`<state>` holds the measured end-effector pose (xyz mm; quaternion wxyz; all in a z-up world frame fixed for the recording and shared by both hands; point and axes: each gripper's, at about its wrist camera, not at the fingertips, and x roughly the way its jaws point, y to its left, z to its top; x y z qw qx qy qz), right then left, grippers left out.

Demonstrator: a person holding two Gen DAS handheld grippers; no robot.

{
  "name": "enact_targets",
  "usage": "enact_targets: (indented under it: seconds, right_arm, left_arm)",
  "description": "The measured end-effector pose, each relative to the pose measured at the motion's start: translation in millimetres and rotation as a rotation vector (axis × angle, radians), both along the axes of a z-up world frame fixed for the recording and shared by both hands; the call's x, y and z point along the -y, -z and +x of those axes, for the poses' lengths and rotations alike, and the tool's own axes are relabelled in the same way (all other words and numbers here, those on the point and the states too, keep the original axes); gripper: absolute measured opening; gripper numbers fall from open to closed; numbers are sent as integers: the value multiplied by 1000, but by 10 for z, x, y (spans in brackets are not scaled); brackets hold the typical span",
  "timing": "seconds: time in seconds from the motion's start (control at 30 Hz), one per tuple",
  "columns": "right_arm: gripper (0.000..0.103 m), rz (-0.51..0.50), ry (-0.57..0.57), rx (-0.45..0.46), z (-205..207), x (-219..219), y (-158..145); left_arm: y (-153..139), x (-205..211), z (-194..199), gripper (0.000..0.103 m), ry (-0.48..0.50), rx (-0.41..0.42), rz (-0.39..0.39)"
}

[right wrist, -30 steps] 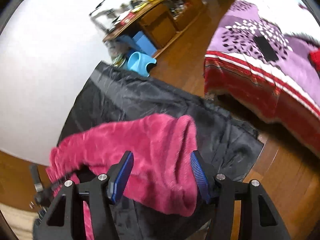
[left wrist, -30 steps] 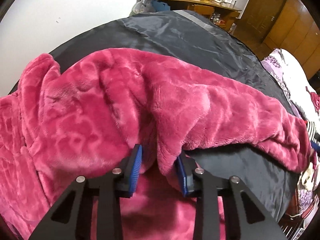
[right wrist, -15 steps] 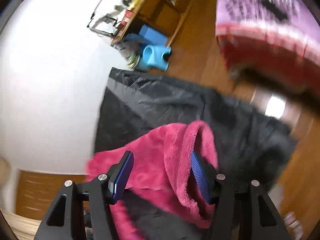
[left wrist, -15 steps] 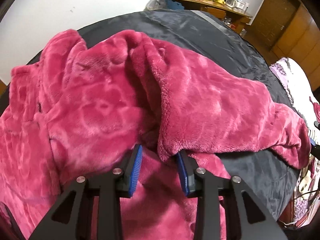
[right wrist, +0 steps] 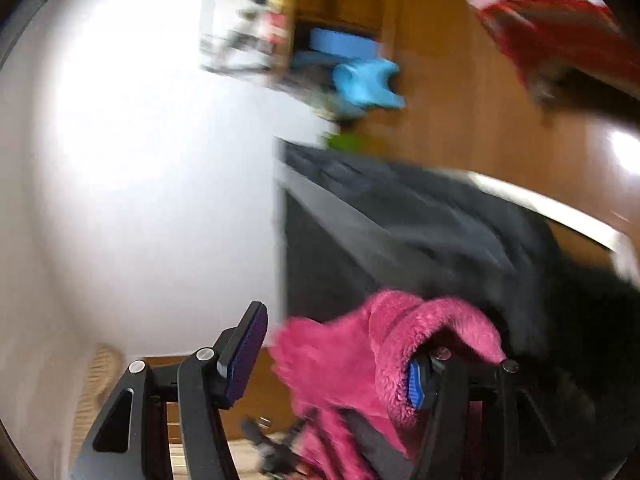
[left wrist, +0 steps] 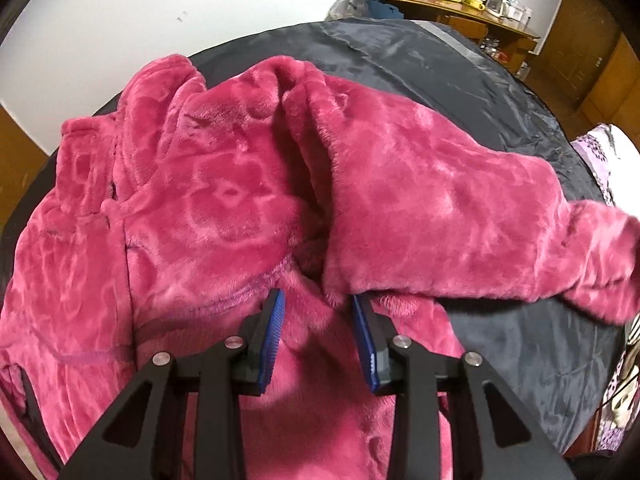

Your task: Fold clothes

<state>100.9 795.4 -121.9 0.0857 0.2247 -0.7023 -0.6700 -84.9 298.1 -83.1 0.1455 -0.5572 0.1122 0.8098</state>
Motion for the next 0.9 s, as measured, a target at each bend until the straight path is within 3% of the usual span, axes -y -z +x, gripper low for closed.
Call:
enact_targets:
  seconds: [0.17, 0.27, 0.37, 0.5, 0.63, 0.9]
  right_arm:
    - [61, -147, -2, -310, -84, -245, -321]
    - [61, -122, -47, -442, -153, -313, -676]
    - [61, -26, -99, -519, -219, -355, -1040]
    - [61, 132, -191, -532, -302, -347, -1367]
    - [61, 169, -248, -502, -371, -297, -1379]
    - [61, 210, -259, -416, -524, -251, -1353]
  left_arm:
    - [3, -88, 9, 39, -36, 17, 14]
    - [19, -282, -1, 44, -29, 30, 30]
    - [34, -503, 17, 51, 0, 63, 76]
    - [105, -883, 143, 59, 85, 73, 68]
    - [168, -1175, 238, 66, 129, 74, 58]
    - [-100, -834, 207, 67, -42, 130, 281]
